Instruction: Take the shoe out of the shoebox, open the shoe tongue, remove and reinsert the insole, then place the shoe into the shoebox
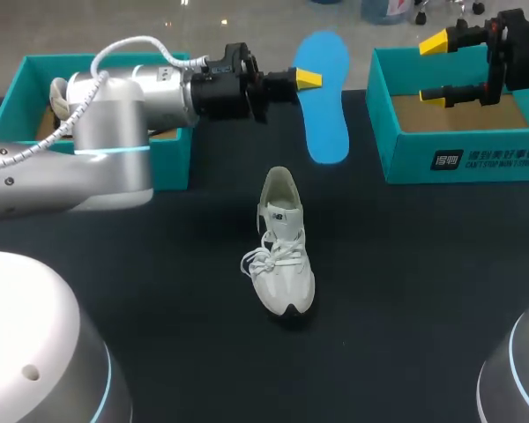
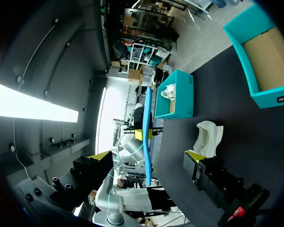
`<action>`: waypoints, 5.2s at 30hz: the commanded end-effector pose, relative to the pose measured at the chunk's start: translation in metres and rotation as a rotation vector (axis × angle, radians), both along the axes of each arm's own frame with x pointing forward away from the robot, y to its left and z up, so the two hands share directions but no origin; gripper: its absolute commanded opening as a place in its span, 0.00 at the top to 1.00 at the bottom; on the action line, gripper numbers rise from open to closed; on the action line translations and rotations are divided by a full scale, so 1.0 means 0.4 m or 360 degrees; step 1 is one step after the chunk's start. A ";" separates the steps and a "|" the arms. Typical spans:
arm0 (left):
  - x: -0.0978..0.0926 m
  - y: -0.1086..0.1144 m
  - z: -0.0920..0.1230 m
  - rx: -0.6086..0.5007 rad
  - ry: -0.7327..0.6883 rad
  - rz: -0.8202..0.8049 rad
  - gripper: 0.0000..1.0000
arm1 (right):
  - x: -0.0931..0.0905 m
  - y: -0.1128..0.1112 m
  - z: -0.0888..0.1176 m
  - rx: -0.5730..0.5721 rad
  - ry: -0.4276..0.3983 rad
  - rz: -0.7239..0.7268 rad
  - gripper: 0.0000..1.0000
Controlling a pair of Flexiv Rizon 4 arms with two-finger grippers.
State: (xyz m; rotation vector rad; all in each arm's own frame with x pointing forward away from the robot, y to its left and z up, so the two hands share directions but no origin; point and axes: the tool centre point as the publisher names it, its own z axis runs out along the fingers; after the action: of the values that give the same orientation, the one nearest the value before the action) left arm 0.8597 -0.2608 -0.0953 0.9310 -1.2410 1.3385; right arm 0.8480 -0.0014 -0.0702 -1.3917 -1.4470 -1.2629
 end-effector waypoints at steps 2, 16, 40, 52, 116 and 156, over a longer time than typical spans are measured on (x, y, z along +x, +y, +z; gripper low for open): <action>0.000 -0.008 -0.005 0.0009 0.0013 0.0016 1.00 | -0.008 0.020 0.014 -0.0250 -0.0028 -0.0077 0.00; -0.002 -0.023 0.000 0.0068 0.0040 0.0013 1.00 | -0.040 0.114 0.062 -0.0979 -0.0068 -0.0224 0.00; 0.001 -0.036 -0.018 0.0065 0.0137 0.0013 1.00 | -0.052 0.162 0.070 -0.1356 -0.0055 -0.0259 0.00; 0.012 -0.045 -0.024 0.0117 0.0151 0.0042 1.00 | -0.076 0.280 0.074 -0.1839 -0.0063 -0.0306 0.00; -0.023 -0.030 -0.038 0.0195 0.0142 0.0026 1.00 | -0.059 0.334 0.065 -0.2183 0.0074 -0.0262 0.00; -0.023 -0.030 -0.038 0.0195 0.0142 0.0026 1.00 | -0.024 0.173 0.071 -0.1092 -0.0059 0.0072 0.00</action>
State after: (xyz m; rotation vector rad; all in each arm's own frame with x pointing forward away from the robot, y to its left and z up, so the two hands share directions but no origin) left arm 0.8515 -0.2732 -0.1111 1.0744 -1.2576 1.2325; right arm 0.8391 0.0690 -0.0395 -1.7660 -2.0513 -0.7629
